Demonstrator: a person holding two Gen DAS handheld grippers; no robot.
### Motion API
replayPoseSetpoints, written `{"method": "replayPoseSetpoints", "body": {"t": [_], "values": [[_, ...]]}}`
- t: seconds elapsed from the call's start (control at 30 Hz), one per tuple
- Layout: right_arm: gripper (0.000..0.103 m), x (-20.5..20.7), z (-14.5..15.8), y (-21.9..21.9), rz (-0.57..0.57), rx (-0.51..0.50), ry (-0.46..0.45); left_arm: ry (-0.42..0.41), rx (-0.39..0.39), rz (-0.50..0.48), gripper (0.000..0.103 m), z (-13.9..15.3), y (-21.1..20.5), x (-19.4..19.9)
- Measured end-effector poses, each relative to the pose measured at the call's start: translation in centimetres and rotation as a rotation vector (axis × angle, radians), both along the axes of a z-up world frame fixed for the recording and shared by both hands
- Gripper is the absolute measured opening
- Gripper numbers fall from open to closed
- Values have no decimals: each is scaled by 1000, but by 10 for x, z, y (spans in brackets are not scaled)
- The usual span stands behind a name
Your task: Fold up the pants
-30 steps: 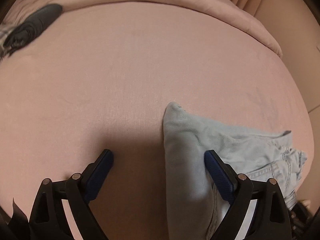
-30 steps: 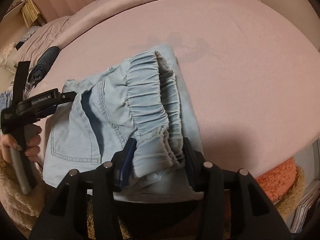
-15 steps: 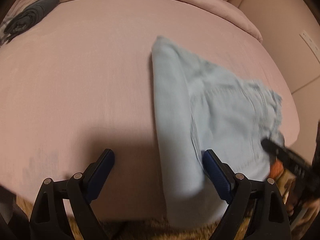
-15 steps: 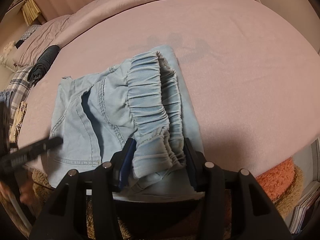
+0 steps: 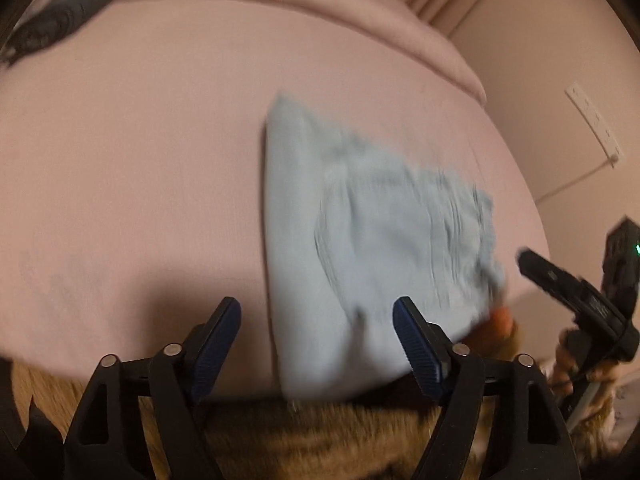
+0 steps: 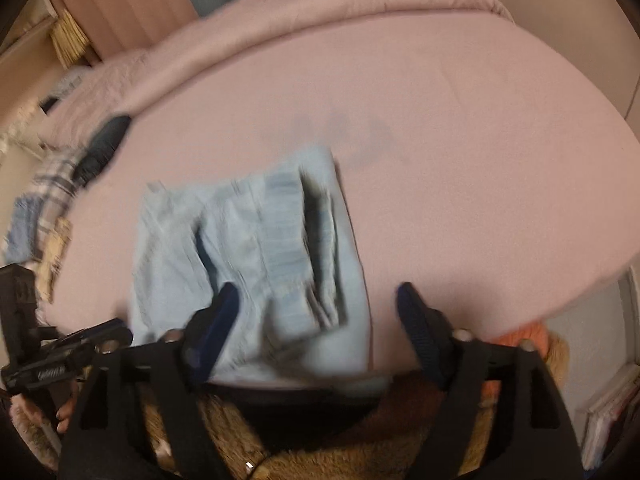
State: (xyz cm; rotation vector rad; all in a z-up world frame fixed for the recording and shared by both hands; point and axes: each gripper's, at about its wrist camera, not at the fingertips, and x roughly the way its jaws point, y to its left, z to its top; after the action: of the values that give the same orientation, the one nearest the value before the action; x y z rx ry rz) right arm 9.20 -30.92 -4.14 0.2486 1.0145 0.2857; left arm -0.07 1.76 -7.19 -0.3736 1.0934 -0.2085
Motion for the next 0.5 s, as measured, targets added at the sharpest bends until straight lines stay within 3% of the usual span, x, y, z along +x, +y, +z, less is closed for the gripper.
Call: {"method": "replayPoseSetpoints", "body": {"t": [0.1, 0.2, 0.3, 0.37, 0.4, 0.43, 0.5], "values": [[91, 16, -15, 4, 34, 39, 39, 13, -27, -4, 85, -10, 1, 22], [91, 31, -66, 13, 56, 92, 196, 96, -47, -21, 85, -41, -8, 49], [93, 22, -70, 27, 77, 25, 112, 56, -14, -4, 88, -42, -21, 53], [89, 20, -67, 38, 62, -23, 118, 69, 50, -18, 85, -41, -33, 60], [81, 21, -65, 42, 71, -33, 114, 58, 75, -45, 69, -38, -41, 65], [67, 21, -62, 47, 92, -31, 104, 60, 83, -56, 64, -35, -48, 70], [53, 20, -57, 49, 92, -2, 106, 74, 90, -14, 55, -33, -53, 72]]}}
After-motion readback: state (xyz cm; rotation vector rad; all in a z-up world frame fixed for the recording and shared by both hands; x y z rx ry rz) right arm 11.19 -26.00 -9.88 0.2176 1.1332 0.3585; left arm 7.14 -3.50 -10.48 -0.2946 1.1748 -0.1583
